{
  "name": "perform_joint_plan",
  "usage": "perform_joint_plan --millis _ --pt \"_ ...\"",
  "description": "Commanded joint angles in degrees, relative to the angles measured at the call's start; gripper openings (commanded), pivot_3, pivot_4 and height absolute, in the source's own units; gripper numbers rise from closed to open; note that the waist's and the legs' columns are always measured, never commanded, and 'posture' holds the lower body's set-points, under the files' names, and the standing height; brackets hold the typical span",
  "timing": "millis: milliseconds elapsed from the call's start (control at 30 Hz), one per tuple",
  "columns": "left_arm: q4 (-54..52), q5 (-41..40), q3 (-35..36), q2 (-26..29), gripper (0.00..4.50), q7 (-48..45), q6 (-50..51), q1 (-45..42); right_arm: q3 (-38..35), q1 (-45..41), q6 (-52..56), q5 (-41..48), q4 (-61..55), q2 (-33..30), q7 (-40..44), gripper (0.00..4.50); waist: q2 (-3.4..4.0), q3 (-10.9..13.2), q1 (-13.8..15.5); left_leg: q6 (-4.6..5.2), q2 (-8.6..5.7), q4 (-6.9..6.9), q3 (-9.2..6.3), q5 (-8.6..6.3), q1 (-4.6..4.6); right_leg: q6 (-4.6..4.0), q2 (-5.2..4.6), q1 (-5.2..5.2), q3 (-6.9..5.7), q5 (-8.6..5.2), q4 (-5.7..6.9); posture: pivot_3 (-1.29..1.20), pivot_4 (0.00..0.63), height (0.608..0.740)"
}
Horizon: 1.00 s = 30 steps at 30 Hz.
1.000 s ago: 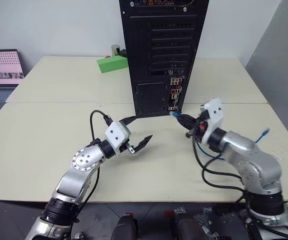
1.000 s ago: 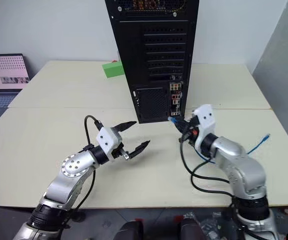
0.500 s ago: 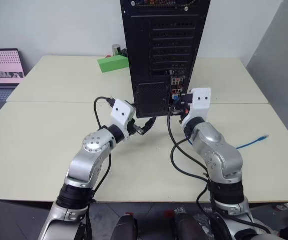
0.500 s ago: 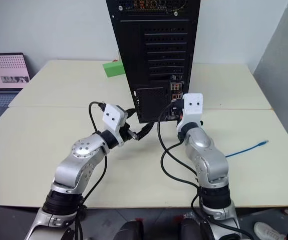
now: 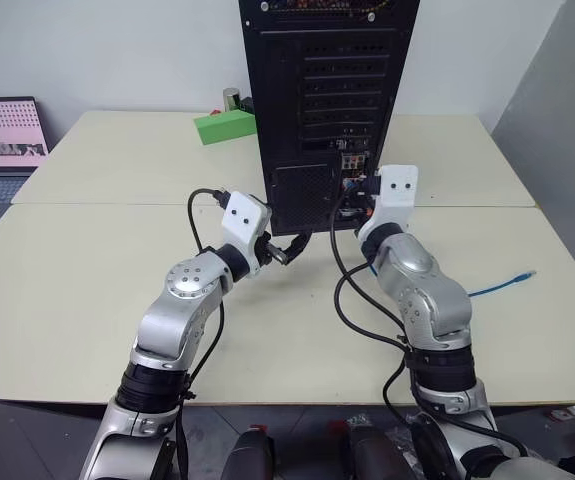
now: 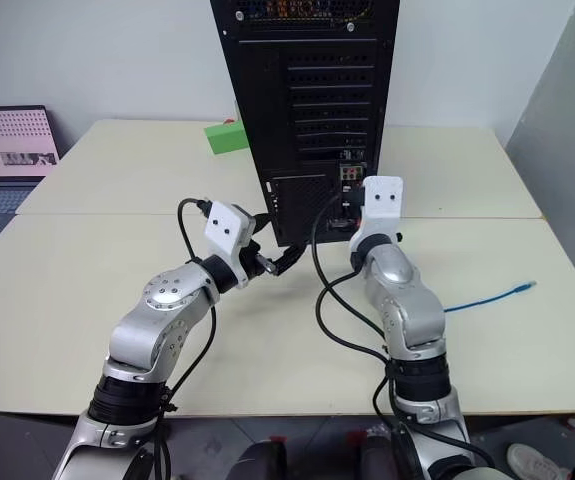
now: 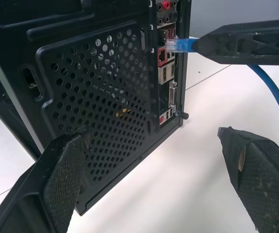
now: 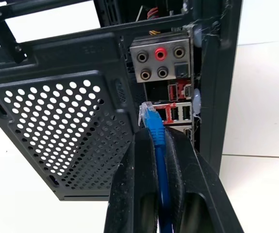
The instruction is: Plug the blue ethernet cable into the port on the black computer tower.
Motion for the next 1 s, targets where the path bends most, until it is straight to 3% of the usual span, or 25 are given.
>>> perform_joint_plan --millis 33,1000 --pt "-2.66 0.12 1.36 0.04 4.46 0.03 -0.43 -0.12 0.01 -2.03 -2.16 -0.73 0.05 -0.14 0.58 0.00 0.00 0.00 -0.01 0.00 0.00 0.00 0.00 0.00 0.00 0.00 0.00 0.00 0.00 0.00 0.00 0.00 0.150 0.740" --pt "-2.80 1.04 1.20 0.32 4.46 -0.56 -1.29 0.49 -0.17 -2.31 -6.88 -4.19 5.78 -0.80 1.21 0.00 0.00 0.00 0.00 0.00 0.00 -0.01 0.00 0.00 -0.01 0.00 0.00 -0.02 0.00 0.00 -0.01 0.00 0.150 0.740"
